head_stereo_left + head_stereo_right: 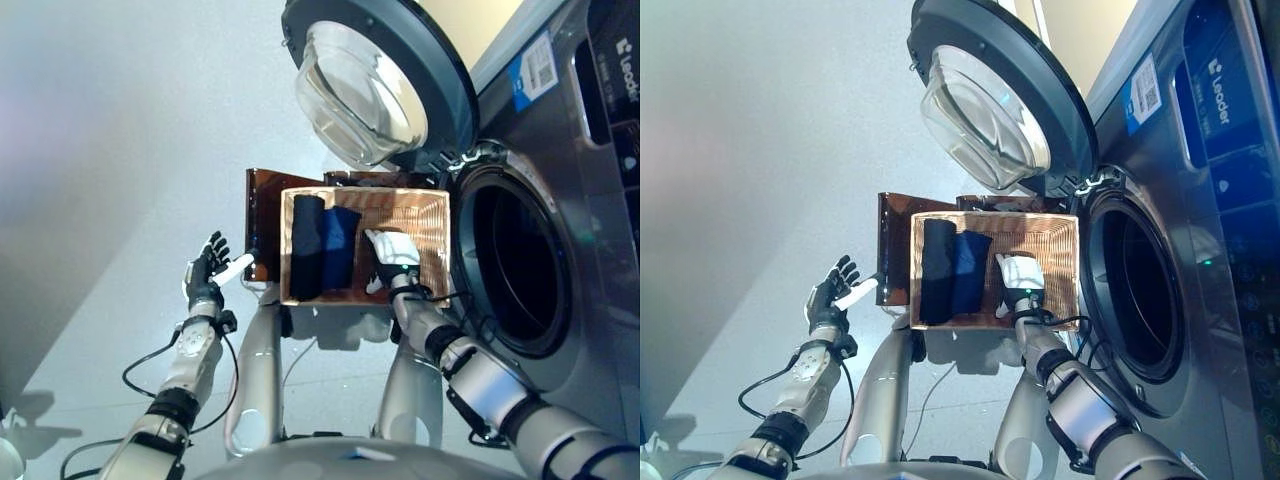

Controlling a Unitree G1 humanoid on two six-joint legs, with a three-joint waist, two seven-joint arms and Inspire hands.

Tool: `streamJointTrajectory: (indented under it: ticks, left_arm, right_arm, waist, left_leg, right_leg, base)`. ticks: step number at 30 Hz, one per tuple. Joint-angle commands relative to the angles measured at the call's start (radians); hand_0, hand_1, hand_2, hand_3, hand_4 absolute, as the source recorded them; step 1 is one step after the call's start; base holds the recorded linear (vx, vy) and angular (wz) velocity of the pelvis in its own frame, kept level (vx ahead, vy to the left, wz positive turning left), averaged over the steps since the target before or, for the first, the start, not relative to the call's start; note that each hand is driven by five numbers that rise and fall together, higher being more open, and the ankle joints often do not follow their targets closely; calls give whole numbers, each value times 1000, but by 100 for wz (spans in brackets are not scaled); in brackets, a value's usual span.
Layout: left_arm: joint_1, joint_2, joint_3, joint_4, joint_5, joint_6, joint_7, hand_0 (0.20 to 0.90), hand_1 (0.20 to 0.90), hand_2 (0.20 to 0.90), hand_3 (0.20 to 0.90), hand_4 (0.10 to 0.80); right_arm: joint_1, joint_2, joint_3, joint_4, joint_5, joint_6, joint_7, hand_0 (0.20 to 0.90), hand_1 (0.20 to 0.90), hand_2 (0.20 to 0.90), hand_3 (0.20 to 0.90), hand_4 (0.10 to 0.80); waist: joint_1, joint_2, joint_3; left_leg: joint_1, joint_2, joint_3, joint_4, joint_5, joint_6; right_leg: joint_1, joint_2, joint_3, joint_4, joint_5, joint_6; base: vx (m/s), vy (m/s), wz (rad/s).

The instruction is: Pick up the clothes and place them into the washing machine

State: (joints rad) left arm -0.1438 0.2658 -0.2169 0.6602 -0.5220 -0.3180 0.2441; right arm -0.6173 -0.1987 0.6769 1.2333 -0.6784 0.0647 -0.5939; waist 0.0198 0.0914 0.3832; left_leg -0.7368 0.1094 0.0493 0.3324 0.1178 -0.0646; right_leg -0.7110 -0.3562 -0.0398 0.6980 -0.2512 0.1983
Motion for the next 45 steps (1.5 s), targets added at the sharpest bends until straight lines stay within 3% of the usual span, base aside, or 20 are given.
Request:
streamJointTrajectory:
  ticks: [1,22,45]
  left_arm:
    - [-10,49,11,-54,15,-90,29,900,900,900,900,800]
    - [-9,50,-8,-1,11,-89,37,900,900,900,900,800]
    - [45,71,-9,-74,-17,-86,49,900,900,900,900,800]
  right_arm:
    - [-50,18,-10,-42,24,-25,-75,900,900,900,900,800]
    - [-87,77,21,-80,68,-66,-97,900,900,900,900,800]
    - [-148,135,17,-57,123,-78,-91,900,900,900,900,800]
  waist:
    - [15,-4,-6]
    - [22,-12,-11]
    - [37,17,26]
  left_leg:
    - [-16,62,-54,163,-138,-70]
    - [-1,63,-57,132,-116,-76]
    - [-163,58,-70,372,-206,-60]
  right_leg:
    - [9,-49,47,-232,313,8]
    - [24,-44,40,-246,321,9]
    - [-153,-40,104,-14,230,-19]
  base:
    - [0,0,0]
    - [0,0,0]
    - [-7,12,-2]
